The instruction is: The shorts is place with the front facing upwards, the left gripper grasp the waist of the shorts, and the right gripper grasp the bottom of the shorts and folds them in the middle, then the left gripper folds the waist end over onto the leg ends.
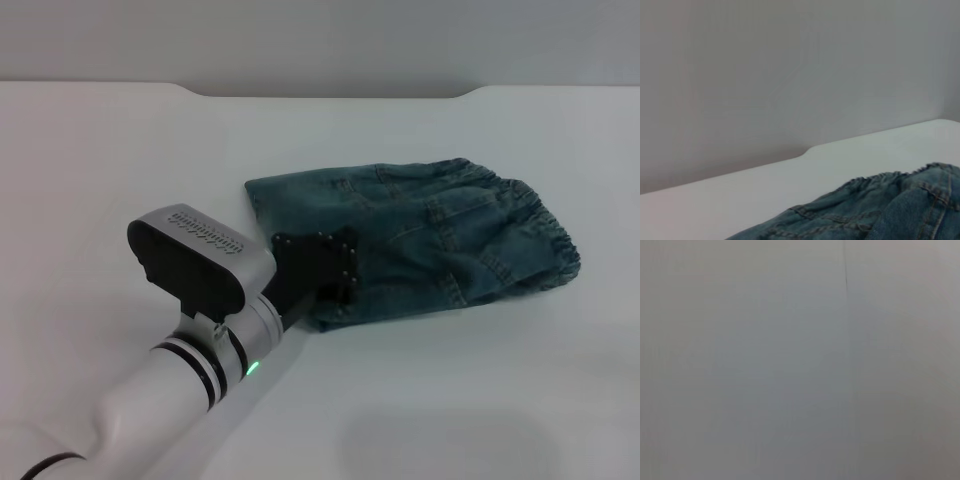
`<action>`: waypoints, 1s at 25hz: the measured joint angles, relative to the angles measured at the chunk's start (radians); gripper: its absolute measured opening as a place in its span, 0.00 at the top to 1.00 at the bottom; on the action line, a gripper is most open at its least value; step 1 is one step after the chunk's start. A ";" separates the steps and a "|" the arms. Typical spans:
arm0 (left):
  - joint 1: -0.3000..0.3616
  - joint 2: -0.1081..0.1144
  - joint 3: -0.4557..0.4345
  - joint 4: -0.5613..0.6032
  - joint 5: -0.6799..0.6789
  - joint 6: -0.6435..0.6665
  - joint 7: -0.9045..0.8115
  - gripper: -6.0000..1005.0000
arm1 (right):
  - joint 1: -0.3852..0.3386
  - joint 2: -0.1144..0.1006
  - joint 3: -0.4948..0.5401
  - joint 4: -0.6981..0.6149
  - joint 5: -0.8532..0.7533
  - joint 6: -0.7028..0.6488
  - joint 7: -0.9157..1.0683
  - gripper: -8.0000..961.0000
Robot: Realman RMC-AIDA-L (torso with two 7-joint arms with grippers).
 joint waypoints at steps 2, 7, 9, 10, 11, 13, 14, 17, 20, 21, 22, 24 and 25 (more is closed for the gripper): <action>-0.006 0.000 -0.009 0.010 0.000 0.002 0.000 0.99 | 0.001 0.000 -0.002 0.000 0.001 0.000 0.000 0.99; -0.024 0.000 -0.015 0.026 0.001 0.006 0.000 0.99 | 0.003 0.000 -0.008 0.000 0.003 0.000 -0.001 0.99; -0.029 0.000 -0.016 0.033 0.001 0.010 0.000 0.99 | 0.003 0.001 -0.008 0.000 0.003 0.000 -0.001 0.99; -0.032 0.000 -0.016 0.039 0.001 0.014 0.000 0.99 | 0.004 0.001 -0.009 0.000 0.003 0.000 -0.001 0.99; -0.036 0.000 -0.016 0.043 0.001 0.019 -0.001 0.99 | 0.004 0.001 -0.009 0.000 0.003 0.000 -0.001 0.99; -0.040 0.001 -0.017 0.047 0.001 0.022 -0.001 0.99 | 0.004 0.002 -0.011 0.000 0.001 0.001 -0.001 0.99; -0.040 0.001 -0.017 0.047 0.001 0.022 -0.001 0.99 | 0.004 0.002 -0.014 0.000 0.001 0.001 -0.001 0.99; -0.054 0.000 -0.019 0.065 0.000 0.039 -0.005 0.99 | 0.005 0.002 -0.027 0.000 0.004 0.001 -0.001 0.99; -0.061 0.000 -0.019 0.073 0.001 0.045 -0.019 0.99 | 0.006 0.002 -0.031 0.000 0.005 0.002 -0.001 0.99; -0.061 0.000 -0.019 0.073 0.001 0.045 -0.019 0.99 | 0.007 0.002 -0.032 0.000 0.005 0.002 -0.001 0.99; -0.065 0.000 -0.019 0.085 0.003 0.051 -0.035 0.99 | 0.007 0.002 -0.033 0.000 0.005 0.003 -0.001 0.99; -0.065 0.000 -0.019 0.085 0.003 0.051 -0.035 0.99 | 0.007 0.002 -0.033 0.000 0.005 0.003 -0.001 0.99; -0.068 0.001 -0.019 0.094 0.006 0.058 -0.051 0.99 | 0.007 0.002 -0.034 0.000 0.005 0.003 -0.001 0.99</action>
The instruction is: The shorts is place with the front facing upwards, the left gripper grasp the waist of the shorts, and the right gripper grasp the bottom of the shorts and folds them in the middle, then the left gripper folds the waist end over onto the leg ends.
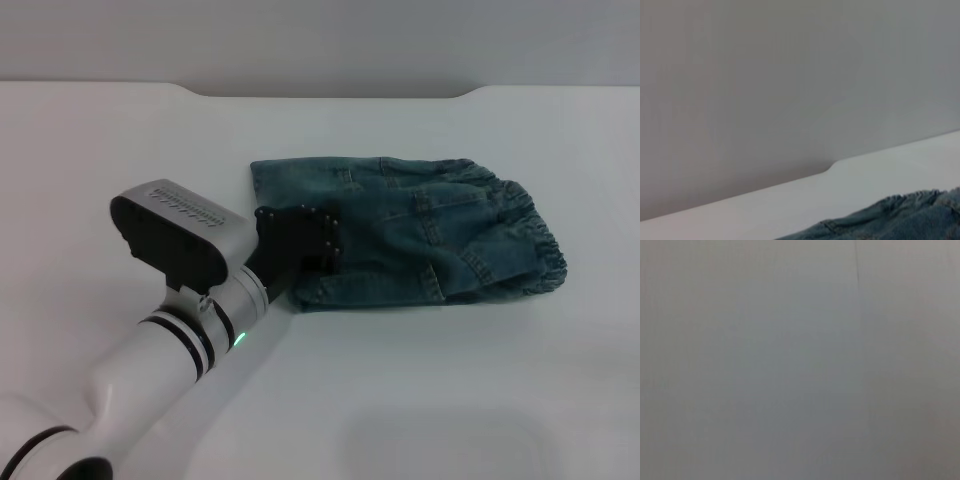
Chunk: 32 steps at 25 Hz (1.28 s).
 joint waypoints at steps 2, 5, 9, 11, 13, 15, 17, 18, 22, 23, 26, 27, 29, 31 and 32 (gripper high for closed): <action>0.025 0.007 0.004 -0.030 0.002 0.029 -0.022 0.99 | 0.000 0.000 -0.001 0.000 0.000 0.000 0.000 0.99; 0.117 0.012 -0.001 -0.119 0.023 0.072 -0.014 0.99 | 0.000 0.000 -0.001 0.000 0.000 0.005 0.000 0.99; 0.186 0.015 -0.010 -0.189 0.072 0.049 -0.012 0.99 | 0.000 0.000 -0.002 0.000 0.000 0.013 0.000 0.99; 0.215 0.014 -0.008 -0.212 0.097 0.030 -0.011 0.99 | 0.000 0.001 -0.002 0.000 0.000 0.014 0.000 0.99; 0.235 0.012 -0.003 -0.218 0.116 0.012 -0.012 0.99 | 0.001 0.001 -0.002 0.000 0.000 0.015 0.000 0.99; 0.236 0.010 -0.001 -0.219 0.120 -0.010 -0.018 0.99 | 0.005 0.001 -0.003 0.000 0.000 0.015 0.000 0.99; 0.230 0.009 -0.001 -0.215 0.121 -0.027 -0.023 0.99 | 0.009 0.002 -0.003 0.000 0.000 0.015 0.000 0.99; 0.222 0.008 -0.001 -0.205 0.121 -0.036 -0.024 0.99 | 0.011 0.002 -0.002 0.000 0.000 0.015 0.000 0.99; 0.196 0.004 -0.003 -0.174 0.119 -0.041 -0.024 0.99 | 0.016 0.002 -0.002 0.000 -0.001 0.018 0.000 0.99; 0.160 0.002 -0.005 -0.140 0.114 -0.042 -0.034 0.99 | 0.016 0.001 -0.002 0.000 -0.001 0.019 0.000 0.99; 0.132 0.002 -0.003 -0.116 0.113 -0.042 -0.051 0.99 | 0.017 0.001 -0.002 0.000 -0.001 0.020 0.000 0.99; 0.132 0.002 -0.003 -0.116 0.113 -0.042 -0.051 0.99 | 0.017 0.000 -0.002 0.000 -0.001 0.020 0.000 0.99; 0.113 0.001 -0.002 -0.097 0.113 -0.042 -0.064 0.99 | 0.017 0.000 -0.002 0.000 -0.001 0.020 0.000 0.99; 0.093 -0.001 -0.007 -0.069 0.112 -0.036 -0.067 0.99 | 0.016 0.000 -0.002 0.000 -0.001 0.021 0.000 0.99; 0.093 -0.001 -0.007 -0.069 0.112 -0.036 -0.067 0.99 | 0.016 0.000 -0.002 0.000 -0.001 0.023 0.000 0.99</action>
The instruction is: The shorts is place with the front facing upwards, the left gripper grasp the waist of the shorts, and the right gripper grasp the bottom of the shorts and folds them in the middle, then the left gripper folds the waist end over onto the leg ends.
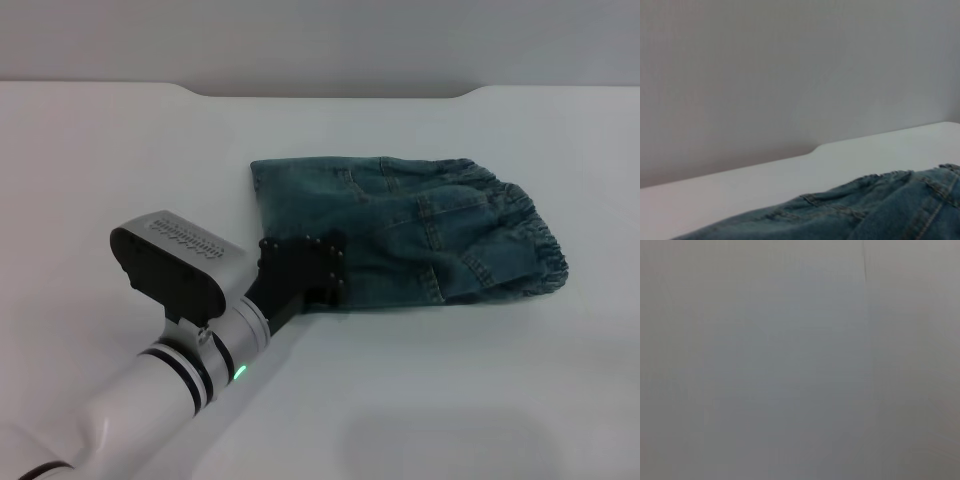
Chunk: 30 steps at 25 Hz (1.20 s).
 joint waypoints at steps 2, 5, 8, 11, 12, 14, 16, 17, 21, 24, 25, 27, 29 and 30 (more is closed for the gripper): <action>-0.005 -0.001 -0.004 0.011 0.000 0.005 0.000 0.99 | 0.003 0.000 0.000 0.000 0.000 0.006 0.000 0.99; -0.027 -0.002 -0.024 0.058 0.000 0.052 -0.001 0.99 | 0.018 0.000 0.000 -0.015 0.000 0.019 0.000 0.99; -0.027 -0.002 -0.024 0.058 0.000 0.052 -0.001 0.99 | 0.034 0.002 -0.014 -0.032 0.000 0.032 -0.005 0.99; -0.038 -0.001 -0.034 0.162 0.001 0.291 0.016 0.98 | 0.050 0.002 -0.072 -0.038 -0.002 0.029 -0.080 0.99; -0.038 -0.001 -0.034 0.162 0.001 0.291 0.016 0.98 | 0.058 0.003 -0.101 -0.037 -0.002 0.026 -0.126 0.99; -0.019 -0.001 -0.065 0.231 -0.001 0.457 0.026 0.98 | 0.071 0.005 -0.140 -0.031 -0.002 0.026 -0.193 0.99; 0.014 0.000 -0.169 0.277 -0.002 0.565 0.023 0.98 | 0.082 0.007 -0.167 -0.024 0.002 0.030 -0.213 0.99; 0.014 0.000 -0.169 0.277 -0.002 0.565 0.023 0.98 | 0.086 0.008 -0.176 -0.018 0.003 0.034 -0.214 0.99; 0.054 0.007 -0.246 0.282 -0.002 0.589 0.014 0.93 | 0.093 0.004 -0.196 0.005 0.001 0.035 -0.201 0.98; 0.064 0.005 -0.259 0.292 -0.002 0.606 0.018 0.85 | 0.106 0.000 -0.211 -0.003 -0.003 0.045 -0.169 0.97; 0.064 0.005 -0.259 0.292 -0.002 0.606 0.018 0.82 | 0.111 -0.001 -0.217 -0.012 -0.003 0.049 -0.154 0.97; 0.065 0.003 -0.262 0.311 -0.002 0.619 0.018 0.77 | 0.117 -0.001 -0.220 -0.030 0.001 0.051 -0.121 0.84; 0.065 0.003 -0.262 0.311 -0.002 0.619 0.018 0.63 | 0.118 0.001 -0.215 -0.038 0.018 0.052 -0.100 0.73; 0.065 0.003 -0.262 0.311 -0.002 0.619 0.018 0.56 | 0.118 0.001 -0.214 -0.040 0.031 0.052 -0.095 0.69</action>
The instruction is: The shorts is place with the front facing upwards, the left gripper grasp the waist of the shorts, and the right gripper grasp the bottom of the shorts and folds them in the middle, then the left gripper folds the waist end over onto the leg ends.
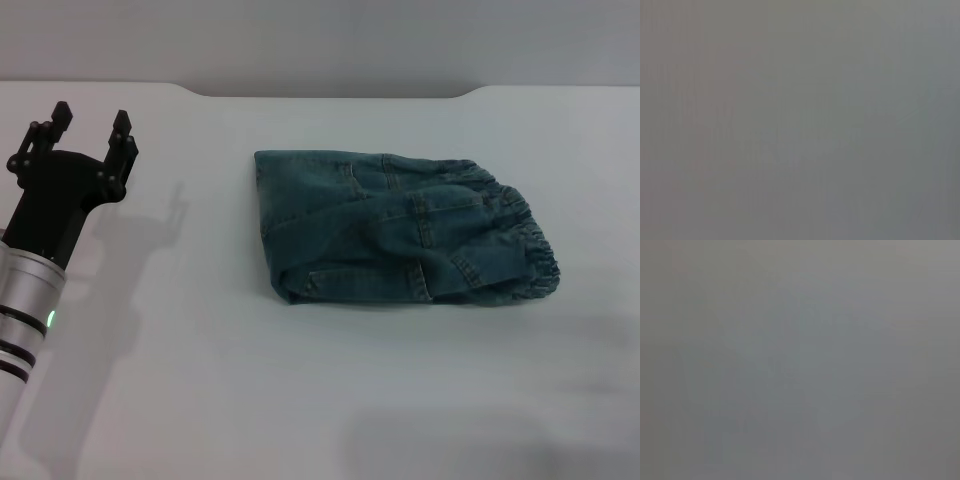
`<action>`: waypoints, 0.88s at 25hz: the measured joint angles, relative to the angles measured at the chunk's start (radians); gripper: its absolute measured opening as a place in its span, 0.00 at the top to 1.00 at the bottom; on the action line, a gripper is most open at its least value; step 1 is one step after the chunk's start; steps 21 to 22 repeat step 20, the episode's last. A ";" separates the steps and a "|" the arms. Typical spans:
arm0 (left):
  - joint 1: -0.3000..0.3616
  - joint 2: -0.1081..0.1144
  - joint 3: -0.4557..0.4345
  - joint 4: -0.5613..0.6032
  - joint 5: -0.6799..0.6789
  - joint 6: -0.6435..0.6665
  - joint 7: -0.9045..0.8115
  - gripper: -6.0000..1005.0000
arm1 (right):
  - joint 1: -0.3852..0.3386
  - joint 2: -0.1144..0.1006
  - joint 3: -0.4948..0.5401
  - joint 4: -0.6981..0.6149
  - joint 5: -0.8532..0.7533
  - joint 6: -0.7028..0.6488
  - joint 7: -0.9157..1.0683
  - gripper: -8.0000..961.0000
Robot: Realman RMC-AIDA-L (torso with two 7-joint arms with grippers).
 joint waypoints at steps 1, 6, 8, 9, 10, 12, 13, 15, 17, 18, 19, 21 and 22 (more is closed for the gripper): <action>0.000 0.000 0.000 0.000 0.000 0.000 0.000 0.49 | 0.000 0.000 -0.001 -0.002 0.011 0.000 0.001 0.65; -0.009 -0.001 -0.003 0.032 0.001 0.005 -0.005 0.33 | 0.002 -0.004 -0.008 -0.006 0.021 0.001 0.008 0.50; -0.009 -0.001 -0.003 0.032 0.001 0.005 -0.005 0.28 | 0.003 -0.007 -0.010 -0.009 0.017 0.008 0.041 0.46; -0.009 0.000 -0.003 0.034 0.001 0.005 -0.005 0.25 | 0.005 -0.008 -0.010 -0.016 0.017 0.009 0.071 0.44; -0.007 0.000 -0.004 0.036 0.001 0.004 -0.005 0.23 | 0.008 -0.007 -0.006 -0.037 0.018 0.008 0.125 0.42; -0.007 0.000 -0.004 0.037 0.001 -0.001 -0.005 0.18 | 0.012 -0.005 -0.005 -0.050 0.019 0.006 0.143 0.38; -0.007 0.000 -0.004 0.037 0.001 -0.001 -0.005 0.18 | 0.016 -0.004 -0.005 -0.061 0.021 0.004 0.149 0.36; -0.009 0.000 -0.001 0.045 0.001 -0.004 -0.005 0.18 | 0.027 -0.002 -0.007 -0.076 0.022 0.006 0.149 0.32; -0.011 0.000 0.000 0.051 0.001 -0.005 -0.005 0.18 | 0.035 -0.001 -0.009 -0.084 0.021 0.011 0.149 0.28; -0.012 0.000 0.000 0.052 0.001 -0.005 -0.005 0.18 | 0.038 -0.001 -0.009 -0.087 0.021 0.012 0.151 0.25; -0.012 0.000 0.000 0.052 0.001 -0.005 -0.005 0.18 | 0.040 -0.001 -0.009 -0.088 0.021 0.012 0.153 0.23; -0.013 0.000 -0.002 0.052 0.001 -0.005 -0.005 0.18 | 0.042 -0.001 -0.009 -0.088 0.022 0.012 0.154 0.23; -0.013 0.000 -0.002 0.052 0.001 -0.005 -0.005 0.18 | 0.042 -0.001 -0.009 -0.088 0.022 0.012 0.154 0.23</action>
